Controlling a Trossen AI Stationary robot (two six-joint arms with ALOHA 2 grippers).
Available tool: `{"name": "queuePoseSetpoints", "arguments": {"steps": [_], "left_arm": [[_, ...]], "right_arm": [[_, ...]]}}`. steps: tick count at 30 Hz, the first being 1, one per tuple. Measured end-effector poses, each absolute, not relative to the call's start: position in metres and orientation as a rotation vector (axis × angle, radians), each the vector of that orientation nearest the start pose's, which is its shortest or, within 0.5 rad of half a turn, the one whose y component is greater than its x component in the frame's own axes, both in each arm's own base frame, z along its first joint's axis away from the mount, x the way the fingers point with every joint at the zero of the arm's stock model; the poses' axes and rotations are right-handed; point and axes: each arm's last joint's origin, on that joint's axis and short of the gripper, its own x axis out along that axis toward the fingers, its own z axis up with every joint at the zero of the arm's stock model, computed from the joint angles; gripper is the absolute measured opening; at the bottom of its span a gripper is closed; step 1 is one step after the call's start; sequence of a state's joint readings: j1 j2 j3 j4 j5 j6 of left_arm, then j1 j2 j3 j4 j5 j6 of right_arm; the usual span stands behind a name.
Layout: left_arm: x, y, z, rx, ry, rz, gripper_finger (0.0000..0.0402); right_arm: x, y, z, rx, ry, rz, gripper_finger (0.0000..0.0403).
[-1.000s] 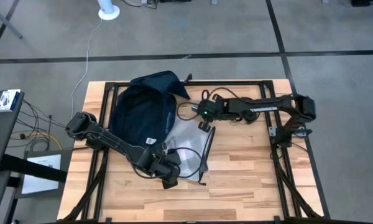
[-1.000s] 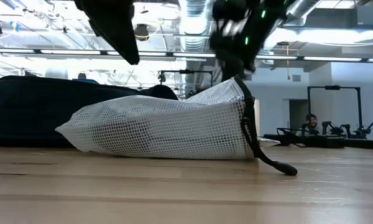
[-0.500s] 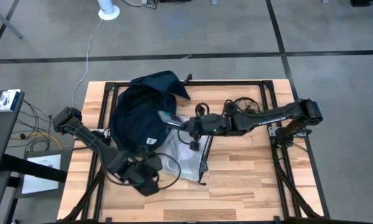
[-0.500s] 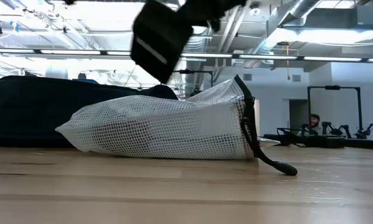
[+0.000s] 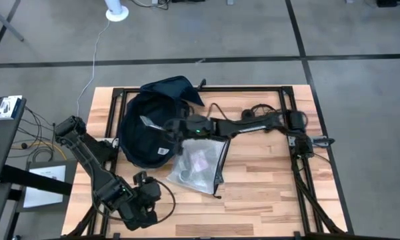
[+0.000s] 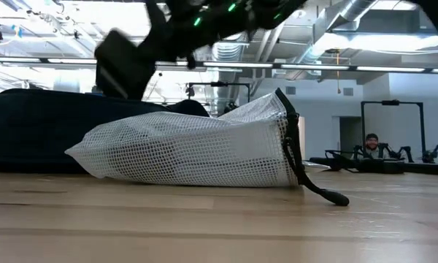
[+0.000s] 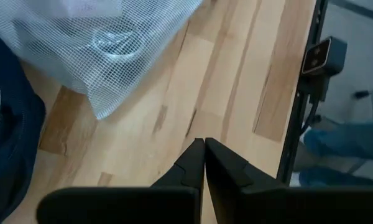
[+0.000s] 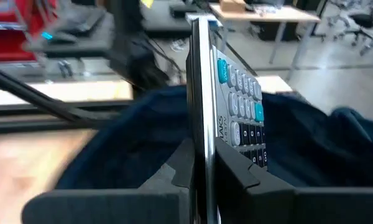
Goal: Unpack backpack
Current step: Put the gray calculator into the dark blue backpack, then put the black headphones into the dark blue backpack
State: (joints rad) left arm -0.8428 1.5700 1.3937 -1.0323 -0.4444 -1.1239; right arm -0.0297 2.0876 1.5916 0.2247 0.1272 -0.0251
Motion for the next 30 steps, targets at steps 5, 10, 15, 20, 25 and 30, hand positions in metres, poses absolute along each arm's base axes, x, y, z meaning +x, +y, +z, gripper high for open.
{"name": "queuePoseSetpoints", "arguments": {"steps": [5,10,15,20,25,30], "left_arm": [[0.213,-0.218,0.296,-0.315,0.966,0.244,0.0000],[0.214,-0.218,0.296,-0.314,0.955,0.252,0.0000],[0.214,-0.218,0.296,-0.314,0.940,0.265,0.0000],[0.215,-0.216,0.297,-0.280,0.933,0.259,0.0000],[0.221,-0.211,0.297,-0.246,0.932,0.262,0.0000],[0.227,-0.203,0.296,-0.176,0.941,0.252,0.0000]], "right_arm": [[0.513,-0.044,0.223,-0.042,0.345,-0.232,0.0029],[0.524,-0.063,0.202,-0.095,0.489,-0.280,0.0043],[0.523,-0.062,0.183,-0.233,0.641,-0.321,0.0100],[0.514,-0.054,0.185,-0.172,0.735,-0.322,0.0171],[0.494,-0.037,0.228,-0.058,0.746,-0.314,0.0211],[0.458,-0.012,0.281,-0.005,0.806,-0.296,0.0213]]}}
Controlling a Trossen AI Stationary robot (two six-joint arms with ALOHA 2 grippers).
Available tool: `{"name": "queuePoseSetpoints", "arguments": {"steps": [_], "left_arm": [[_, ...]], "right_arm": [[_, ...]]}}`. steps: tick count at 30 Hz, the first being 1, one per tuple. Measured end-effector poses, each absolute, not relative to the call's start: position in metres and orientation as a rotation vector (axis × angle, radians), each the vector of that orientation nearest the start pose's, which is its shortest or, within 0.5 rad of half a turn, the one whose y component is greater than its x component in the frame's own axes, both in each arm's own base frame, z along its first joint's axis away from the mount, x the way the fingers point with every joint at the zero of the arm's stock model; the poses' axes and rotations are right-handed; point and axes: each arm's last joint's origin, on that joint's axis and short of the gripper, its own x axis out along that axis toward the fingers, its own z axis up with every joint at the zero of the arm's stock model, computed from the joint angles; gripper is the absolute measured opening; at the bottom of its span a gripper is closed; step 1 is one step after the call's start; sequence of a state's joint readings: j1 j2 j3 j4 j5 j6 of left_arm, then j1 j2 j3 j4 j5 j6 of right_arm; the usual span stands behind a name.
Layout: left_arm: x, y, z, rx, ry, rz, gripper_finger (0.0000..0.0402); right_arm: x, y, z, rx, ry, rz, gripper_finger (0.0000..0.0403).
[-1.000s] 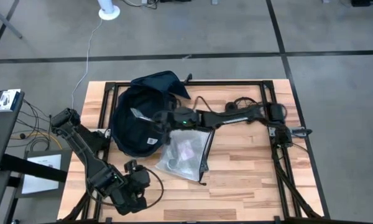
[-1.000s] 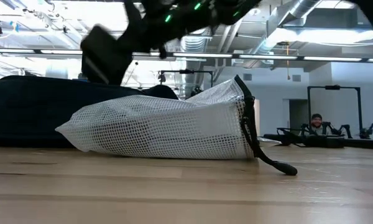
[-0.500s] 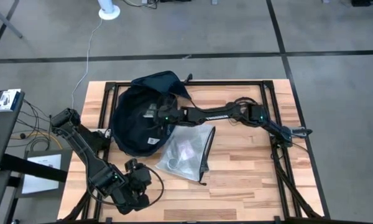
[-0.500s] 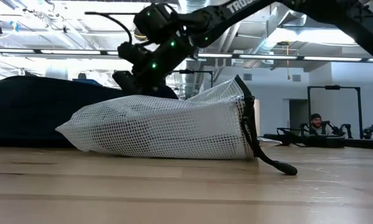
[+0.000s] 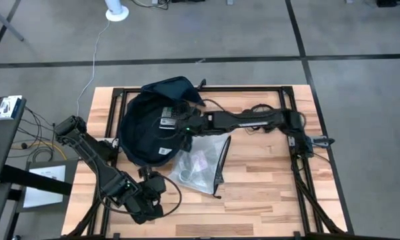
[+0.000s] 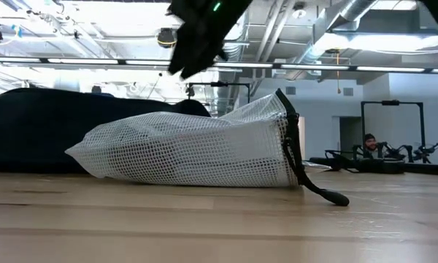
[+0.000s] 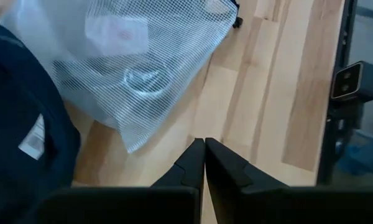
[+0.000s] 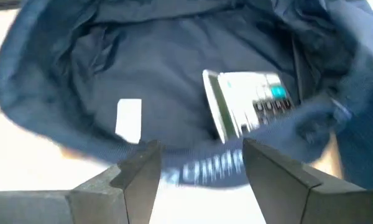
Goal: Unpack backpack
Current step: Put the black headphones into the dark blue backpack
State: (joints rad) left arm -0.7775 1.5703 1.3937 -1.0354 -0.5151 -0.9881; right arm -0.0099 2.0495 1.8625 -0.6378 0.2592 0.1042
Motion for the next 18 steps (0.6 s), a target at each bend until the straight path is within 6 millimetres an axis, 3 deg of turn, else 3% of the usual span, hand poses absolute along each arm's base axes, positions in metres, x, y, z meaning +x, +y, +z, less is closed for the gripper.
{"name": "queuePoseSetpoints", "arguments": {"steps": [6,13,18], "left_arm": [[0.231,-0.198,0.296,-0.095,0.953,0.228,0.0000],[0.235,-0.192,0.292,-0.078,0.929,0.266,0.0000],[0.236,-0.191,0.278,-0.072,0.929,0.273,0.0000]], "right_arm": [[0.403,0.030,0.324,0.018,0.961,-0.255,0.0197],[0.355,0.074,0.319,-0.064,1.237,-0.424,0.0178],[0.336,0.096,0.300,-0.077,1.305,-0.521,0.0175]]}}
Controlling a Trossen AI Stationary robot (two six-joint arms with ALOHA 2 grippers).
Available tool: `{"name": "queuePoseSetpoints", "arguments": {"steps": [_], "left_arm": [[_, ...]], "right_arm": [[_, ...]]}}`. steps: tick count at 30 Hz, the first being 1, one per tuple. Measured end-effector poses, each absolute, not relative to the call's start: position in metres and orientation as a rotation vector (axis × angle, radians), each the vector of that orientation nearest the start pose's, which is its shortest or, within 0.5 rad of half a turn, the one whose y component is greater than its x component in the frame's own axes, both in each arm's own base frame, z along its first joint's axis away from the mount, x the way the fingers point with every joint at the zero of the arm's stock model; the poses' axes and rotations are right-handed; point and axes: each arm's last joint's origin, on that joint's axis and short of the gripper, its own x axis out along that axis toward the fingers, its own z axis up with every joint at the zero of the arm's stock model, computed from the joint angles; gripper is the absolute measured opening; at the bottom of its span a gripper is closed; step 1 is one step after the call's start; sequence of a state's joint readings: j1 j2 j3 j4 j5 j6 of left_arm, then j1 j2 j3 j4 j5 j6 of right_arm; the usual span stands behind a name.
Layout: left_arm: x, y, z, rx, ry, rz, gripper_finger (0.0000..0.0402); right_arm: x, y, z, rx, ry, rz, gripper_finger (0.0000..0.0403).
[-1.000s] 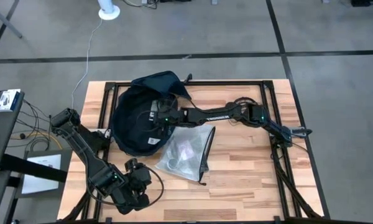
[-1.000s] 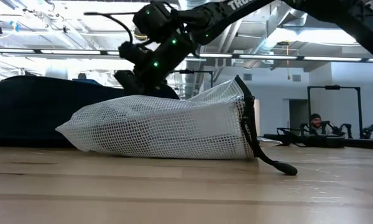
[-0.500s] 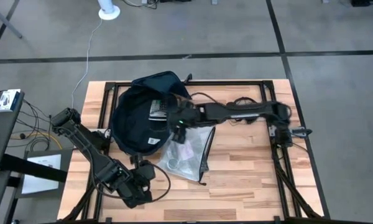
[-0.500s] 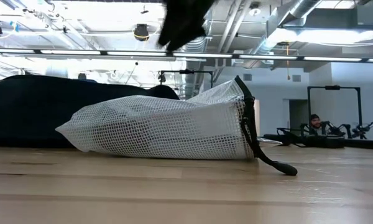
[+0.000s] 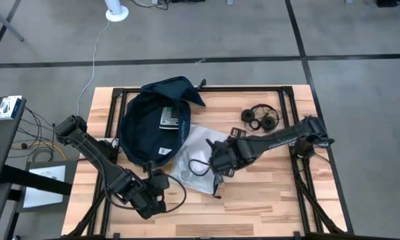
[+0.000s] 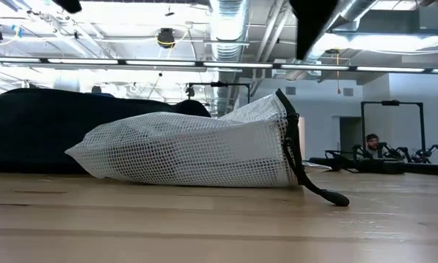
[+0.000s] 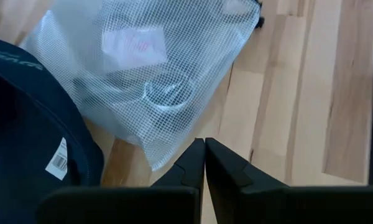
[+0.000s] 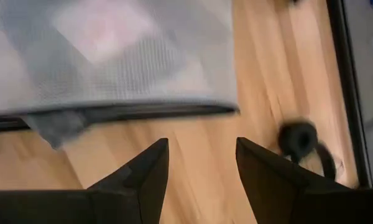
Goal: Unpack backpack
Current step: Put the black headphones into the dark blue backpack
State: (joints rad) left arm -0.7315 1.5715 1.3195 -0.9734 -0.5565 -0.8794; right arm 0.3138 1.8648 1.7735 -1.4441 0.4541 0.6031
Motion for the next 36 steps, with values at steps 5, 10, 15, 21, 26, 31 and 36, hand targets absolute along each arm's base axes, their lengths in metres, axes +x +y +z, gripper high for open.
{"name": "queuePoseSetpoints", "arguments": {"steps": [5,10,15,21,26,31,36], "left_arm": [[0.237,-0.192,0.268,-0.073,0.922,0.269,0.0000],[0.240,-0.194,0.270,-0.091,0.894,0.246,0.0000],[0.244,-0.198,0.273,-0.114,0.850,0.210,0.0000],[0.247,-0.201,0.275,-0.115,0.826,0.176,0.0000],[0.247,-0.201,0.275,-0.117,0.828,0.173,0.0000],[0.247,-0.201,0.275,-0.118,0.829,0.173,0.0000],[0.247,-0.201,0.275,-0.144,0.828,0.183,0.0000]], "right_arm": [[0.317,0.097,0.284,-0.032,1.351,-0.607,0.0175],[0.285,0.079,0.272,0.041,1.372,-0.725,0.0175],[0.247,0.044,0.262,0.197,1.340,-0.865,0.0185],[0.217,-0.009,0.246,0.474,1.237,-0.958,0.0248],[0.205,-0.049,0.225,0.586,1.181,-1.033,0.0304],[0.216,-0.077,0.207,0.591,1.127,-1.006,0.0332],[0.230,-0.097,0.187,0.716,1.141,-0.939,0.0338]]}}
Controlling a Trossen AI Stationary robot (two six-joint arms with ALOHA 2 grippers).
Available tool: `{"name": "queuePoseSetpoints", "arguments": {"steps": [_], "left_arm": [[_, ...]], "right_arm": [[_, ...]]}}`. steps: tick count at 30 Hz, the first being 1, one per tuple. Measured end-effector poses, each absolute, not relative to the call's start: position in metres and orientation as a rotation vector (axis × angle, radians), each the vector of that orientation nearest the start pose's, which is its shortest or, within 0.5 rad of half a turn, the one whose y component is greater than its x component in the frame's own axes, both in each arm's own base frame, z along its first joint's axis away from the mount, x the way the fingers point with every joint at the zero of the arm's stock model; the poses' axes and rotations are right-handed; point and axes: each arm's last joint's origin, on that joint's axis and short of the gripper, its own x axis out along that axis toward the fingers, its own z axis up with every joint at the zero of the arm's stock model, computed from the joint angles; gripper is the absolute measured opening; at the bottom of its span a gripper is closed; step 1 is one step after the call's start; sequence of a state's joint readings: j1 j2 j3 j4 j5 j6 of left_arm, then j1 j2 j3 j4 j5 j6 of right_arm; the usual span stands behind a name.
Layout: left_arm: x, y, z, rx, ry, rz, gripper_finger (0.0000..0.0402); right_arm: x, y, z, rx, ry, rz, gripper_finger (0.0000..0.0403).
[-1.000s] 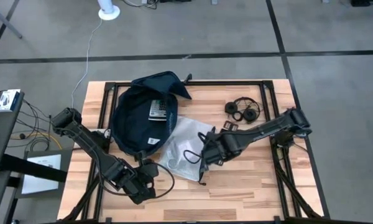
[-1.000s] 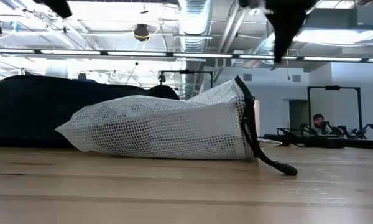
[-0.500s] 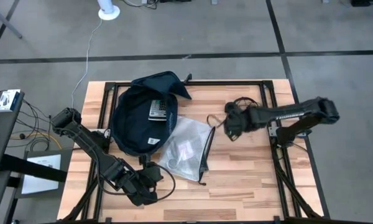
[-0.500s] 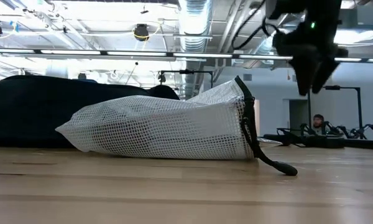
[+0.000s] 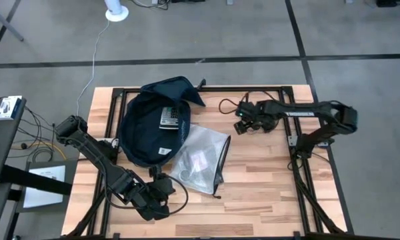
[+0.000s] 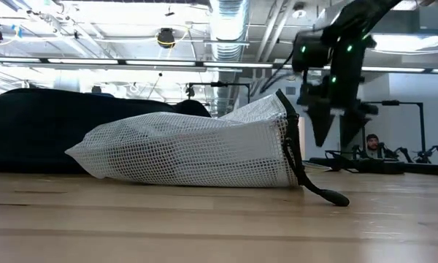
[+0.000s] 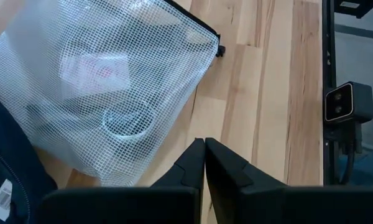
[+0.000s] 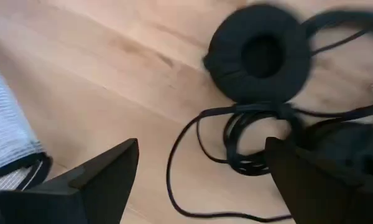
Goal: Unpack backpack
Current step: Put the black headphones into the dark blue backpack
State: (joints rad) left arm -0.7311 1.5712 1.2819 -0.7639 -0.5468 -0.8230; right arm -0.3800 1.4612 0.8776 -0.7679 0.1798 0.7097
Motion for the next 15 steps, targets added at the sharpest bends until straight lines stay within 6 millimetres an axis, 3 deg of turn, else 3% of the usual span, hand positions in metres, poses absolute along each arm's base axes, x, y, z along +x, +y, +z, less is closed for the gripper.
{"name": "queuePoseSetpoints", "arguments": {"steps": [7,10,13,15], "left_arm": [[0.246,-0.201,0.275,-0.168,0.827,0.192,0.0000],[0.246,-0.201,0.275,-0.168,0.827,0.192,0.0000],[0.246,-0.201,0.275,-0.168,0.828,0.192,0.0000],[0.246,-0.201,0.275,-0.175,0.827,0.195,0.0000]], "right_arm": [[0.236,-0.119,0.142,0.725,1.305,-1.001,0.0331],[0.238,-0.125,0.132,0.725,1.328,-0.990,0.0324],[0.241,-0.126,0.129,0.739,1.324,-0.955,0.0288],[0.242,-0.123,0.134,0.744,1.304,-0.924,0.0237]]}}
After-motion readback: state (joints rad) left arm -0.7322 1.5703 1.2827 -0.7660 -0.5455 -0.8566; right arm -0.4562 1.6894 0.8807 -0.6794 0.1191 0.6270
